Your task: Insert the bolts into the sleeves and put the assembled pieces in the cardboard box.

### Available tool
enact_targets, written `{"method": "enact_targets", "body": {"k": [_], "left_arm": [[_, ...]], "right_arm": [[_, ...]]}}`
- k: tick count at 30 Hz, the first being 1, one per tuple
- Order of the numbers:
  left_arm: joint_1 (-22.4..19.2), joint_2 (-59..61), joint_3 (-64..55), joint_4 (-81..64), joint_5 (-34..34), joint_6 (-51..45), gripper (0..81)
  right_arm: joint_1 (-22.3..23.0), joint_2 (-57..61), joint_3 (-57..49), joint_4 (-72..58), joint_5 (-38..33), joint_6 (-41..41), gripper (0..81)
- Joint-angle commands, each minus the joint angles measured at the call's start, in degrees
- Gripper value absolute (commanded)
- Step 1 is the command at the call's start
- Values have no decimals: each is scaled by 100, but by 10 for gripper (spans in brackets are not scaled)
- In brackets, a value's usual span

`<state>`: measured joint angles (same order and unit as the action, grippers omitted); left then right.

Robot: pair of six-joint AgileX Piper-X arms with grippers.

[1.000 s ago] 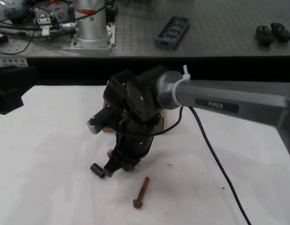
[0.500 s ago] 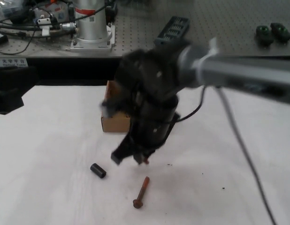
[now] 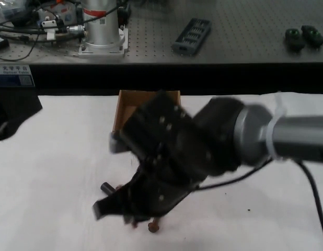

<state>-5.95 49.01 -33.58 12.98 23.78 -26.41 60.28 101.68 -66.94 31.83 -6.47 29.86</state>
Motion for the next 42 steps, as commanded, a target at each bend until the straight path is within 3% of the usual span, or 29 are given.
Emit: {"method": "enact_targets", "body": {"k": [1,4,9,11,14,16,23,29,35,42], "left_arm": [[-168,-50,-40,329,-200,-507,312],[-323,-50,-56,344,-231,-621,305],[-348,-171,-214,530,-396,-579,272],[-348,-208,-294,702,-512,-378,272],[-348,-223,-411,1053,-557,-165,272],[-348,-223,-464,1315,-557,-150,272],[-348,-223,-468,1911,-508,-221,272],[-392,-223,-468,2463,59,-1030,272],[-807,-223,-468,2849,-131,-1237,272],[-1539,-121,-468,3413,-783,-1733,272]], "right_arm": [[26,-41,-2,-332,-8,120,43],[114,-21,16,-511,199,134,43],[113,-21,99,-543,-494,-101,23],[113,-21,112,-494,-646,-124,112],[113,-21,113,-495,-767,-122,314],[113,-21,113,-477,-768,-122,386],[-22,-193,113,-156,-789,-396,288],[-356,-749,212,816,362,-1394,259],[-853,-1413,514,867,906,-1541,259],[-1239,-1892,547,774,957,-1541,259]]}}
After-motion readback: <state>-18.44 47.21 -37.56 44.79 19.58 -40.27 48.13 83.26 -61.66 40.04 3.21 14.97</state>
